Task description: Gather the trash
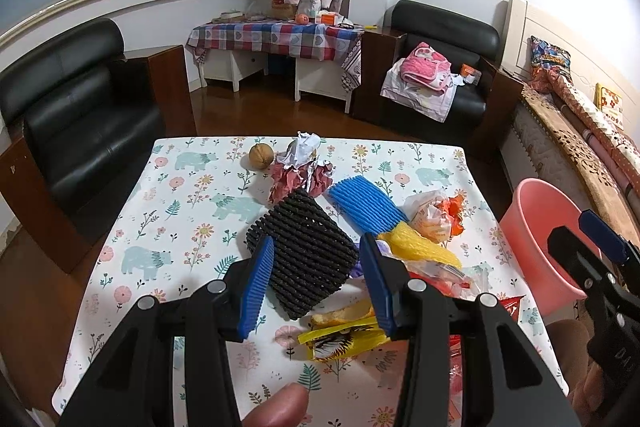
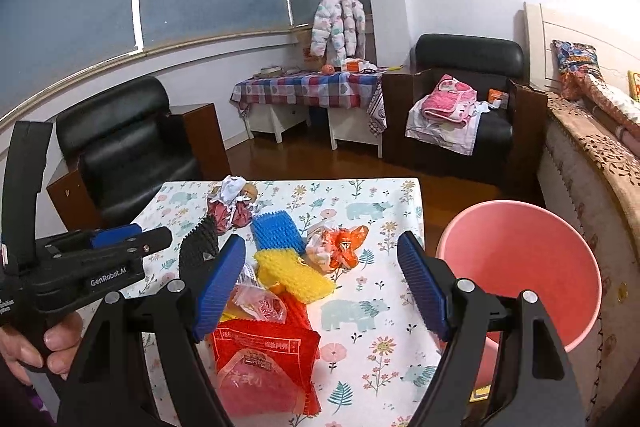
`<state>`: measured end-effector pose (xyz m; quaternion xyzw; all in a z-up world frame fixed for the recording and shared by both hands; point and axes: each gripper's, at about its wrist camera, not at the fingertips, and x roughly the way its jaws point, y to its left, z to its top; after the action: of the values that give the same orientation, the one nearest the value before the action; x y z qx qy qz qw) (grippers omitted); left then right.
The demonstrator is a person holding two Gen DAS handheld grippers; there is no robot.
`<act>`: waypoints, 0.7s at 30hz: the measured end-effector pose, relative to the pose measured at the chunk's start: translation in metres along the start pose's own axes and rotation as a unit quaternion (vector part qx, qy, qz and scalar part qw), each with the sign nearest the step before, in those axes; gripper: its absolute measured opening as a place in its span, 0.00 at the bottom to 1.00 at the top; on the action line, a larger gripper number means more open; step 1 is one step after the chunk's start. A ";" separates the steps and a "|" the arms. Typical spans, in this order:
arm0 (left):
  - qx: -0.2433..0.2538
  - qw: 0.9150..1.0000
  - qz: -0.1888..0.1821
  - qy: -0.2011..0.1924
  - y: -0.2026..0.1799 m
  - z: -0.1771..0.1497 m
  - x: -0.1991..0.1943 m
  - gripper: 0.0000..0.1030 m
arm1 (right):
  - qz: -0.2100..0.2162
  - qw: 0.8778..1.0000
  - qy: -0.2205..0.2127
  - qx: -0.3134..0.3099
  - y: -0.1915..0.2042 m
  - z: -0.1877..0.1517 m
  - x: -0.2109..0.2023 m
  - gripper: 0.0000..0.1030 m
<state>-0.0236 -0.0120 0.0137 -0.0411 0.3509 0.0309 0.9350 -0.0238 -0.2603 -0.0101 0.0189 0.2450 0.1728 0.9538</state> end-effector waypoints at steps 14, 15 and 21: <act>-0.002 1.000 0.000 -0.001 0.002 0.001 -0.001 0.43 | -0.006 1.000 0.001 0.003 -0.003 -0.004 0.001 0.76; -0.002 1.000 0.001 -0.001 0.003 0.001 -0.001 0.43 | -0.005 1.000 0.001 0.003 -0.003 -0.004 0.001 0.76; -0.002 1.000 0.001 0.000 0.005 0.000 -0.002 0.43 | -0.008 1.000 0.002 0.008 -0.005 -0.009 -0.001 0.76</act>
<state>-0.0259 -0.0072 0.0146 -0.0429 0.3508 0.0326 0.9349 -0.0270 -0.2657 -0.0177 0.0245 0.2481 0.1635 0.9545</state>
